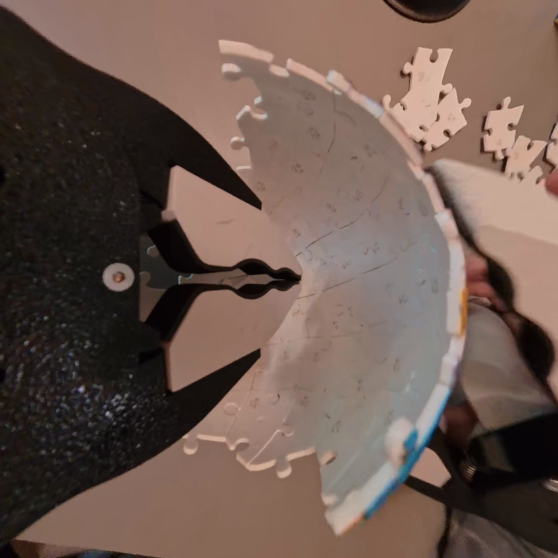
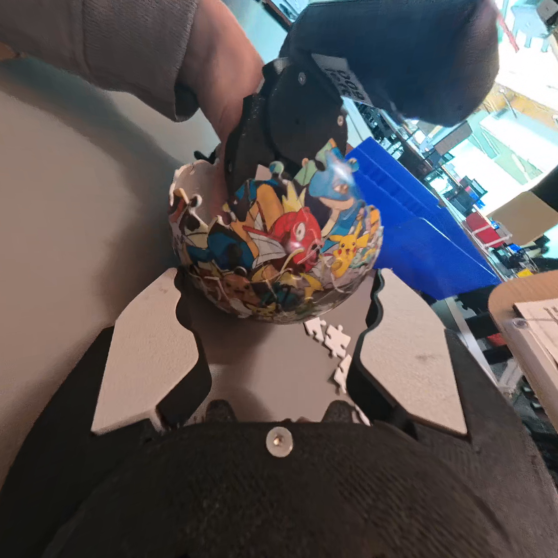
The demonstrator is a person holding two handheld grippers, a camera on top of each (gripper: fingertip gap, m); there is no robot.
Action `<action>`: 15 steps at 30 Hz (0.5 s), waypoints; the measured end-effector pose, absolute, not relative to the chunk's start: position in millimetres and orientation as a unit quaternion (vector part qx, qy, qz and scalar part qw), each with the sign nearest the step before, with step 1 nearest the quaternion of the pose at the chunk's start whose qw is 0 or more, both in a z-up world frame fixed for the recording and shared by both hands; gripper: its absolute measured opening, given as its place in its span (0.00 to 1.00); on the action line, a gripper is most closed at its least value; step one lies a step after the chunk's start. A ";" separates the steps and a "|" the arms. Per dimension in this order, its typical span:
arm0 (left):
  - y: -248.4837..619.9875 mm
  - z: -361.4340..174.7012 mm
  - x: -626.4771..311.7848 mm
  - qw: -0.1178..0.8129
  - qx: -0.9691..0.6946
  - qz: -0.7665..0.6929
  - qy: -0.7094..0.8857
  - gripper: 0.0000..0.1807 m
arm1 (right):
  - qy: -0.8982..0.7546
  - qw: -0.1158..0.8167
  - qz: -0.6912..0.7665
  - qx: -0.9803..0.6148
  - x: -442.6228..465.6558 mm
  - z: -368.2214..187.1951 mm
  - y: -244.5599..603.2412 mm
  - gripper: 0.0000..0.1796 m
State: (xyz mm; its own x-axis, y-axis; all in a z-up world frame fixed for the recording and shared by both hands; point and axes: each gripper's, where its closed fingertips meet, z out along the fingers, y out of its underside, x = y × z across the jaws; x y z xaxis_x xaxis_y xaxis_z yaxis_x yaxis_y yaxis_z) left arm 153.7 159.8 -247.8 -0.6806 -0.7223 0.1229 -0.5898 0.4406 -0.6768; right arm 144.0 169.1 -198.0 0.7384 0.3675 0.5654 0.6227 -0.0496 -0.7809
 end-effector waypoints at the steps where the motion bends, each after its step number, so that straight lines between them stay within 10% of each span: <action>1: 160.5 -246.7 153.8 0.089 -0.396 -0.371 0.835 0.00 | -0.356 0.591 -0.106 -0.716 140.9 -201.5 172.2 0.65; 15: 176.3 -237.7 146.9 0.149 -0.382 -0.412 0.814 0.00 | -0.502 0.521 -0.243 -0.646 119.3 -193.4 189.6 0.67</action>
